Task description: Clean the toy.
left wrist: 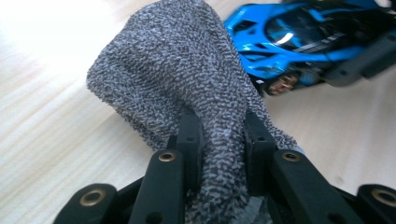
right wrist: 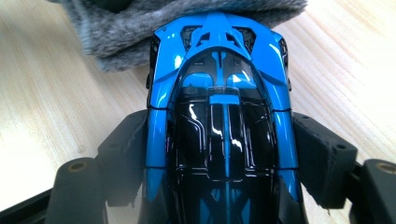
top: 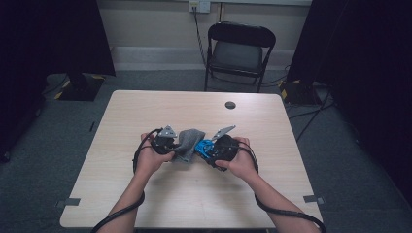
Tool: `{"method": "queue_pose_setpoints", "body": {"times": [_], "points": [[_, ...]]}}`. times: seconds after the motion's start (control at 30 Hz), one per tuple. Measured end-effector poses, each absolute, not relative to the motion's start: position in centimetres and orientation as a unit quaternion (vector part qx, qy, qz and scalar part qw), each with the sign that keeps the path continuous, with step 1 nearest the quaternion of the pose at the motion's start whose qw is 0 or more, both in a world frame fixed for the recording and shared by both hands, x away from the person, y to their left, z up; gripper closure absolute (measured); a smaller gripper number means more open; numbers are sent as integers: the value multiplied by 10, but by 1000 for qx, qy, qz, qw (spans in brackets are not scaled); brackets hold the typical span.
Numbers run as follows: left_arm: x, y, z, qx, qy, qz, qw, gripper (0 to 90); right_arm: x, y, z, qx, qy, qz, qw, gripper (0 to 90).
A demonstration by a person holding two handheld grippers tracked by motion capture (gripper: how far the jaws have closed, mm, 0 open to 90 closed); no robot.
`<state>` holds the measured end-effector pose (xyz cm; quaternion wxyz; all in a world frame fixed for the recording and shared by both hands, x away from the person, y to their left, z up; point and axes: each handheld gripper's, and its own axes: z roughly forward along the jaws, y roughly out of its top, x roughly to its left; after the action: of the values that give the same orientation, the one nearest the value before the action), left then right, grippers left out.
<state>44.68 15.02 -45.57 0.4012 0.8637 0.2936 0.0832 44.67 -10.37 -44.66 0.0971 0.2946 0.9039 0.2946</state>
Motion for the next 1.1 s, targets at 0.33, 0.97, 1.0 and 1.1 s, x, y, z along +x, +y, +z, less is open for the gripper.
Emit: {"method": "queue_pose_setpoints", "body": {"times": [0.33, 0.97, 1.0, 1.1], "points": [[441, 150, -454, 868, 270, 55, 414, 739, 454, -107, -444, 306, 897, 297, 115, 261], [423, 168, -454, 859, 264, 19, 439, 738, 465, -123, -436, 342, 877, 311, 132, 261], [424, 171, -453, 859, 267, 21, 436, 739, 465, -124, -436, 344, 876, 311, 132, 261], [425, 176, -451, 856, 283, 44, 430, 737, 465, -126, -436, 344, 876, 314, 130, 261]]}}
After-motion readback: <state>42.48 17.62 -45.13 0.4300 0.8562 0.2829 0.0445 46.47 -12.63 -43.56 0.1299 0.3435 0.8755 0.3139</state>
